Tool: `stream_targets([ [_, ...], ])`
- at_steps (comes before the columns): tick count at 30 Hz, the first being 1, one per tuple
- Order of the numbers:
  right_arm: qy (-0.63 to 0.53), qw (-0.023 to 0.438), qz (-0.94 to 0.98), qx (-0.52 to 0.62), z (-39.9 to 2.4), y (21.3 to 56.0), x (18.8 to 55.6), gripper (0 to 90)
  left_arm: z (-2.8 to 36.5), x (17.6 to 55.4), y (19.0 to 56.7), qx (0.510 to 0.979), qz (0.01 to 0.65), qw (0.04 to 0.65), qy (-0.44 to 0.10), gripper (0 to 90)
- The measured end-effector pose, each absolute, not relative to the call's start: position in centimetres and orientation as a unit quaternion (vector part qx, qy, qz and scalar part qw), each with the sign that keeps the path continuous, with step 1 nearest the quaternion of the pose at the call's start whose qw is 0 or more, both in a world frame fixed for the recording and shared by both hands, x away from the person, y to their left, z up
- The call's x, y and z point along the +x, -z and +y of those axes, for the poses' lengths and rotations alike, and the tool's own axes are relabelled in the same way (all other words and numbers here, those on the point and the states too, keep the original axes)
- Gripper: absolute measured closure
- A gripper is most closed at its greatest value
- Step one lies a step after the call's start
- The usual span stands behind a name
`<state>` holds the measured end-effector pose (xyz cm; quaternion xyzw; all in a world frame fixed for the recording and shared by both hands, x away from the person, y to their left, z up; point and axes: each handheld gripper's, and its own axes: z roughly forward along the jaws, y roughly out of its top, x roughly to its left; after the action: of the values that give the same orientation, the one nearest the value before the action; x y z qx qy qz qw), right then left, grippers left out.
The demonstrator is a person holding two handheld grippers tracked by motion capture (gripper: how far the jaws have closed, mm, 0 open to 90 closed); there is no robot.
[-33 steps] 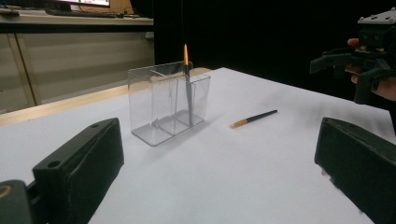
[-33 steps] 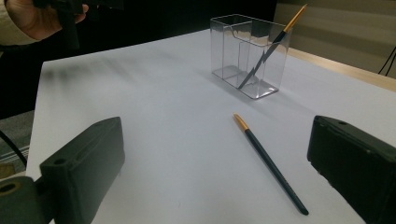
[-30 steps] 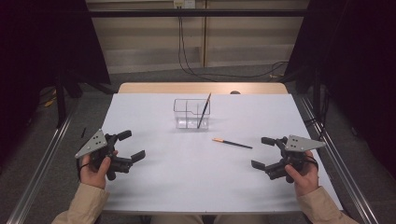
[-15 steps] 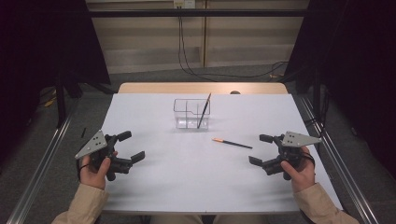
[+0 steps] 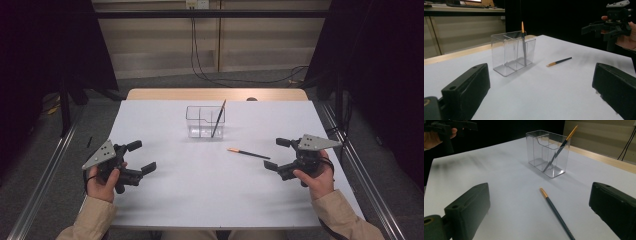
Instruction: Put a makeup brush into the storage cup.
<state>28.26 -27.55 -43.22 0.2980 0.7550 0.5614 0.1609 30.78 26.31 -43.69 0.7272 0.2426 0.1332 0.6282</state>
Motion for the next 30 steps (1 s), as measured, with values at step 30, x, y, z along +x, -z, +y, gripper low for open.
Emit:
stream_targets([
  [30,-0.568,0.153,0.749,0.305,-25.4,43.3,32.4,3.4,26.5,30.5,43.6,0.726,0.242,0.629,-0.139,1.3],
])
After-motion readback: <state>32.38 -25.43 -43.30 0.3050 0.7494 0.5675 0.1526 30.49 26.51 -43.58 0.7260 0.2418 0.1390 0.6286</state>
